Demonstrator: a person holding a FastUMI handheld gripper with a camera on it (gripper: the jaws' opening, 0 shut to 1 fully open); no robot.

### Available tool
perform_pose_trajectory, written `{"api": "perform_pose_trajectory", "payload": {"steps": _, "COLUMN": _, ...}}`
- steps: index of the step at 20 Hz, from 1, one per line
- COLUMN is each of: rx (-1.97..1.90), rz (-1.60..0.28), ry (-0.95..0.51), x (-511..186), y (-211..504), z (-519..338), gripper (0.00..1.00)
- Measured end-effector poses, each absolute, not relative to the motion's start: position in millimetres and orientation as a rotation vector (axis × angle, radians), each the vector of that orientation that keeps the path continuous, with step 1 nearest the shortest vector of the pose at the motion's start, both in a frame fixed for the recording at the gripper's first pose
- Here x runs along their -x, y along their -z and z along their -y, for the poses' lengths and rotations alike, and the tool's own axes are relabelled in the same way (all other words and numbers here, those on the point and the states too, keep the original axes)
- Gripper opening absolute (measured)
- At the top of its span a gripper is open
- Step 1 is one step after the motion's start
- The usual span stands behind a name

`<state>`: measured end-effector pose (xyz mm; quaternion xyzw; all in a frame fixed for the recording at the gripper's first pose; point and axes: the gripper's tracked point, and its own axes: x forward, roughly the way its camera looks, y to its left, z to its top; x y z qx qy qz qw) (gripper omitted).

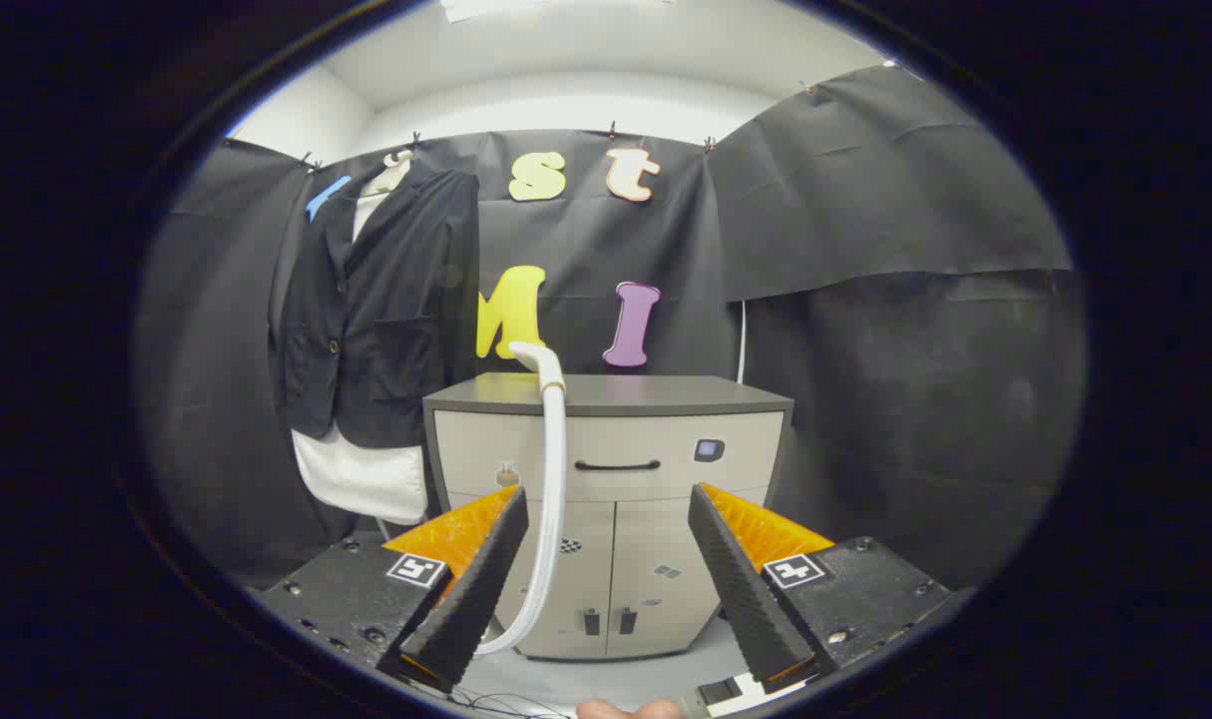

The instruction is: Iron the clothes twice with a garment steamer, once on the left side and once on the right side.

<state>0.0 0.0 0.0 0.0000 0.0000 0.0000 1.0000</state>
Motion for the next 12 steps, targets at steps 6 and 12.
{"api": "perform_pose_trajectory", "payload": {"steps": 6, "rx": -0.007, "rz": -0.018, "ry": 0.0, "x": 0.0, "y": 3.0, "z": 3.8, "gripper": 1.0}}
{"api": "perform_pose_trajectory", "payload": {"steps": 12, "rx": -0.01, "rz": -0.04, "ry": -0.015, "x": -5.9, "y": 3.1, "z": 3.7, "gripper": 1.0}}
